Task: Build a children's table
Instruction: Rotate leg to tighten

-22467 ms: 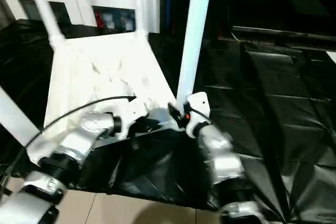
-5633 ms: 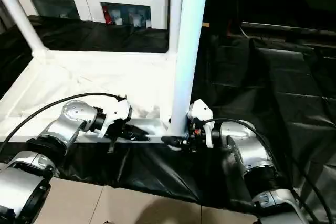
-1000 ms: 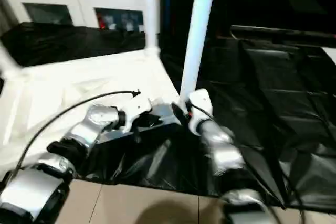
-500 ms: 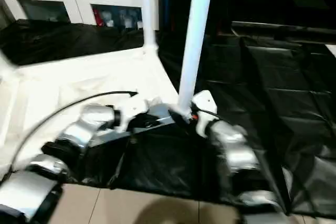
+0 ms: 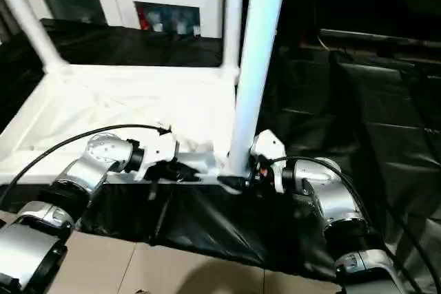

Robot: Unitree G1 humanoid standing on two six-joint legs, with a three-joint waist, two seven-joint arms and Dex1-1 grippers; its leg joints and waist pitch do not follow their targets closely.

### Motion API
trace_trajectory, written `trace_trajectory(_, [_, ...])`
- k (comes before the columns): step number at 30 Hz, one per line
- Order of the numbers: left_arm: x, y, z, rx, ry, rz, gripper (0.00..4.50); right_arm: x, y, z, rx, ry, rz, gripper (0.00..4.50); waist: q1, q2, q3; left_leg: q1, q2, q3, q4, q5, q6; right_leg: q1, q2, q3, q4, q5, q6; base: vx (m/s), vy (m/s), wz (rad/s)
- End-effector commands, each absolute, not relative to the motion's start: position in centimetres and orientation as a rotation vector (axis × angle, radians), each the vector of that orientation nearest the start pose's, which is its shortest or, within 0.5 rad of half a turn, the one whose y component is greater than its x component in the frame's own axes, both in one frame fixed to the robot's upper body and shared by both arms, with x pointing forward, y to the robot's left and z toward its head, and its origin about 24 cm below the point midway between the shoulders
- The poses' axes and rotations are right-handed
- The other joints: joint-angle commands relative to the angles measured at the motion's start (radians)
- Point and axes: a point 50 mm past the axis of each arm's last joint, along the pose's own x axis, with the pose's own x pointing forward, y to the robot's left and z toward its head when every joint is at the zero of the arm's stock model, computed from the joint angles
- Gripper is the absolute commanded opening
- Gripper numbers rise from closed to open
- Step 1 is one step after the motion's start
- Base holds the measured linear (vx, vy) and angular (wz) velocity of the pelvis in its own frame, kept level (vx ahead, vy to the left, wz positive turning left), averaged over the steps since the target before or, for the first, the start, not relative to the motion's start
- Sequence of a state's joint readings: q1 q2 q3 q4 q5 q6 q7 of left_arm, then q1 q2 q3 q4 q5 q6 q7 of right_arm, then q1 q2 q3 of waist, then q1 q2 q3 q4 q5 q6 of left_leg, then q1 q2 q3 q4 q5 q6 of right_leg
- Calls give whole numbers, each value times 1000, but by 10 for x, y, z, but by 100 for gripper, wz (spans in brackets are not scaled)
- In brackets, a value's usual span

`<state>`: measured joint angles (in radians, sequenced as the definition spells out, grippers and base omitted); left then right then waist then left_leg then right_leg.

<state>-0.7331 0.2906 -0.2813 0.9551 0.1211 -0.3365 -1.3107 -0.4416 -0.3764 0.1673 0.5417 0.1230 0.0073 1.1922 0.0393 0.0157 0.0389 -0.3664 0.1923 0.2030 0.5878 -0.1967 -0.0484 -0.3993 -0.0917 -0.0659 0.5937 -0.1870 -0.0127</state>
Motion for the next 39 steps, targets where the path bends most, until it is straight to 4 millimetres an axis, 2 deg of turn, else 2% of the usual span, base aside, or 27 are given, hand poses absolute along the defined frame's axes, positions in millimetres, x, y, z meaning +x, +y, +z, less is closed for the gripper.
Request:
trace_trajectory(1, [319, 120, 37, 582, 372, -1552, 0, 288, -133, 38, -216, 320, 1421, 277, 3, -17, -49, 13, 50, -16, -72, -231, 65, 40, -61, 45, -72, -251, -236, 0, 0, 0])
trace_trajectory(7, [321, 126, 38, 587, 379, -1543, 0, 288, -130, 38, -180, 323, 1437, 266, 4, -18, -53, 9, 50, -17, -69, -185, 77, 45, -60, 43, -62, -179, -247, 0, 0, 0])
trace_trajectory(10, [326, 119, 38, 575, 372, -1461, 0, 292, -127, 30, -146, 333, 1303, 266, 3, -18, -51, 8, 49, -15, -69, -178, 83, 43, -60, 42, -62, -173, -253, 0, 0, 0])
trace_trajectory(13, [330, 113, 36, 570, 384, -1390, 0, 297, -125, 22, -170, 346, 1171, 265, -3, -20, -45, 14, 47, -19, -74, -243, 46, 37, -63, 44, -77, -310, -220, 0, 0, 0])
trace_trajectory(14, [331, 110, 36, 563, 377, -1375, 0, 299, -125, 20, -179, 346, 1120, 265, -10, -20, -41, 17, 45, -24, -78, -289, 23, 30, -66, 45, -89, -414, -190, 0, 0, 0])
trace_trajectory(16, [334, 90, 34, 511, 367, -1313, 0, 308, -118, 8, -162, 361, 861, 265, -16, -21, -38, 18, 44, -27, -82, -314, 8, 28, -64, 44, -94, -462, -172, 0, 0, 0])
trace_trajectory(17, [334, 84, 34, 499, 364, -1294, 0, 310, -114, 5, -149, 366, 795, 264, -29, -16, -32, 20, 43, -36, -89, -373, -23, 22, -64, 39, -103, -556, -137, 0, 0, 0])
trace_trajectory(18, [334, 76, 33, 484, 361, -1279, 0, 313, -110, 3, -131, 370, 732, 264, -33, -18, -31, 22, 40, -40, -89, -400, -28, 22, -64, 35, -108, -596, -119, 0, 0, 0])
trace_trajectory(19, [334, 70, 33, 473, 360, -1265, 0, 314, -106, 2, -116, 375, 683, 264, -38, -16, -31, 22, 39, -43, -90, -417, -35, 23, -64, 33, -109, -620, -106, 0, 0, 0])
trace_trajectory(20, [334, 62, 32, 460, 355, -1242, 0, 317, -99, 1, -96, 381, 623, 264, -52, -6, -33, 30, 37, -51, -92, -471, -38, 21, -65, 27, -120, -648, -87, 0, 0, 0])
trace_trajectory(21, [334, 58, 32, 455, 354, -1232, 0, 318, -94, 1, -86, 383, 608, 264, -58, -8, -32, 29, 37, -52, -93, -480, -34, 23, -64, 24, -125, -640, -86, 0, 0, 0])
trace_trajectory(22, [334, 54, 32, 449, 354, -1227, 0, 318, -85, 1, -74, 383, 602, 264, -61, 0, -33, 31, 37, -54, -94, -492, -32, 23, -63, 23, -126, -626, -89, 0, 0, 0])
trace_trajectory(23, [334, 48, 32, 454, 351, -1214, 0, 319, -71, 3, -72, 380, 602, 264, -71, 0, -28, 40, 33, -54, -94, -548, -31, 13, -57, 18, -134, -624, -92, 0, 0, 0])
trace_trajectory(24, [334, 48, 32, 454, 351, -1214, 0, 319, -71, 3, -72, 380, 602, 264, -75, -1, -28, 45, 32, -53, -91, -563, -29, 10, -57, 16, -139, -632, -91, 0, 0, 0])
trace_trajectory(25, [333, 47, 31, 461, 353, -1212, 0, 319, -66, 4, -74, 379, 603, 264, -77, 5, -29, 48, 30, -55, -90, -572, -27, 12, -58, 14, -142, -635, -87, 0, 0, 0])
trace_trajectory(26, [333, 46, 31, 469, 354, -1215, 0, 320, -58, 7, -80, 361, 624, 264, -82, 2, -27, 46, 29, -56, -92, -586, -20, 12, -57, 11, -146, -644, -78, 0, 0, 0])
trace_trajectory(28, [333, 45, 31, 469, 354, -1216, 0, 320, -53, 10, -74, 335, 639, 264, -88, 11, -28, 44, 27, -64, -96, -600, -15, 15, -59, 11, -147, -636, -74, 0, 0, 0])
trace_trajectory(29, [333, 46, 32, 467, 354, -1220, 0, 321, -53, 13, -55, 307, 644, 264, -90, 10, -27, 45, 27, -65, -96, -605, -13, 14, -59, 12, -149, -633, -75, 0, 0, 0])
trace_trajectory(31, [335, 51, 32, 473, 353, -1208, 0, 324, -61, 20, -19, 252, 621, 320, -91, 10, -33, 39, 29, -63, -100, -580, -4, 20, -61, 19, -143, -563, -101, 0, 0, 0])
trace_trajectory(32, [336, 56, 33, 478, 353, -1203, 0, 326, -71, 23, -18, 231, 613, 334, -88, 16, -35, 39, 29, -62, -100, -567, -1, 20, -62, 23, -141, -542, -112, 0, 0, 0])
trace_trajectory(34, [337, 62, 34, 492, 343, -1211, 0, 326, -82, 25, -22, 220, 628, 344, -87, 13, -36, 33, 30, -57, -101, -538, 9, 23, -61, 29, -134, -483, -142, 0, 0, 0])
trace_trajectory(35, [337, 63, 35, 497, 340, -1214, 0, 327, -85, 26, -22, 219, 634, 356, -86, 18, -40, 22, 33, -58, -104, -500, 15, 35, -62, 32, -122, -421, -163, 0, 0, 0])
trace_trajectory(36, [337, 68, 35, 504, 339, -1222, 0, 326, -92, 27, -34, 215, 665, 369, -84, 16, -45, 16, 36, -54, -103, -446, 23, 40, -62, 35, -115, -340, -188, 0, 0, 0])
trace_trajectory(37, [337, 72, 36, 510, 336, -1239, 0, 324, -99, 29, -50, 213, 718, 369, -79, 27, -45, 18, 35, -52, -102, -431, 29, 41, -62, 35, -113, -311, -199, 0, 0, 0])
trace_trajectory(38, [337, 75, 37, 512, 337, -1248, 0, 322, -105, 31, -67, 214, 763, 369, -75, 18, -48, 19, 35, -43, -96, -404, 48, 41, -60, 37, -111, -268, -215, 0, 0, 0])
trace_trajectory(39, [338, 80, 38, 515, 333, -1263, 0, 319, -111, 32, -90, 219, 825, 369, -71, 17, -50, 19, 35, -41, -93, -381, 58, 44, -63, 38, -109, -248, -223, 0, 0, 0])
